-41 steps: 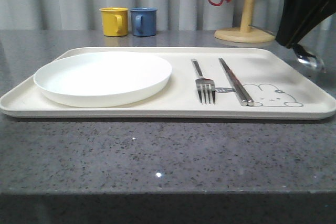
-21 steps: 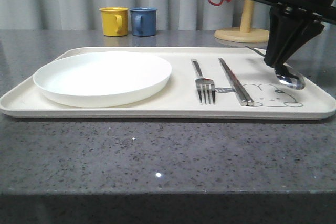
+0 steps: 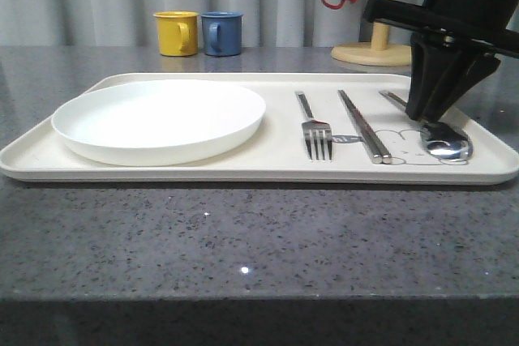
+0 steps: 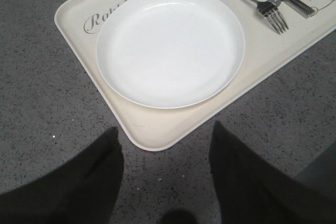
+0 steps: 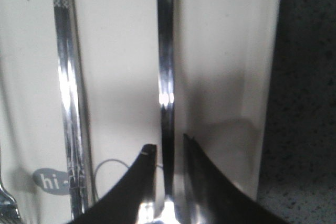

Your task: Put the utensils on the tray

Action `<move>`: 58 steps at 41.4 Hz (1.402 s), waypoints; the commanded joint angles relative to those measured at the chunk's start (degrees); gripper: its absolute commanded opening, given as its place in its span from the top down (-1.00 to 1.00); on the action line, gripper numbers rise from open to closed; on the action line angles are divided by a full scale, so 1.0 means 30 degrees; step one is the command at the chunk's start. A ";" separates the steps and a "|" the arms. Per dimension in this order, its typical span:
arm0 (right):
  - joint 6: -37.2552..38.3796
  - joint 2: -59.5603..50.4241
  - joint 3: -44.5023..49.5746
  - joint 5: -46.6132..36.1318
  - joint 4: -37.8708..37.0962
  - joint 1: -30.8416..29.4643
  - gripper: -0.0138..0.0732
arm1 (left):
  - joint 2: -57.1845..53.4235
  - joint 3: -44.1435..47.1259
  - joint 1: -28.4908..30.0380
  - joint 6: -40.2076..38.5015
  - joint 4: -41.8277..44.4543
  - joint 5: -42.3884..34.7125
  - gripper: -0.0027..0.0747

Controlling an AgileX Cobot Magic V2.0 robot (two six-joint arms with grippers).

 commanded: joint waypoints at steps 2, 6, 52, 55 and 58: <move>-0.0053 -0.0860 -0.0541 -0.0465 -0.0114 0.0016 0.02 | -0.0073 -0.0526 -0.0146 -0.0132 -0.0064 -0.1316 -0.02; -0.0318 -0.1136 -0.0541 -0.0487 -0.0261 0.0016 -0.01 | -0.0073 -0.0526 -0.0146 -0.0132 -0.0064 -0.1316 -0.02; -0.3690 -1.9736 0.9744 -0.2102 -0.4457 0.3277 0.00 | -0.0073 -0.0526 -0.0146 -0.0132 -0.0064 -0.1316 -0.02; -0.3690 -2.0810 1.0477 -0.2611 -0.4457 0.3277 0.00 | -0.0073 -0.0526 -0.0146 -0.0132 -0.0064 -0.1316 -0.02; -0.3690 -2.1782 1.1175 -0.3087 -0.4440 0.3277 0.00 | -0.0073 -0.0526 -0.0146 -0.0132 -0.0064 -0.1316 -0.02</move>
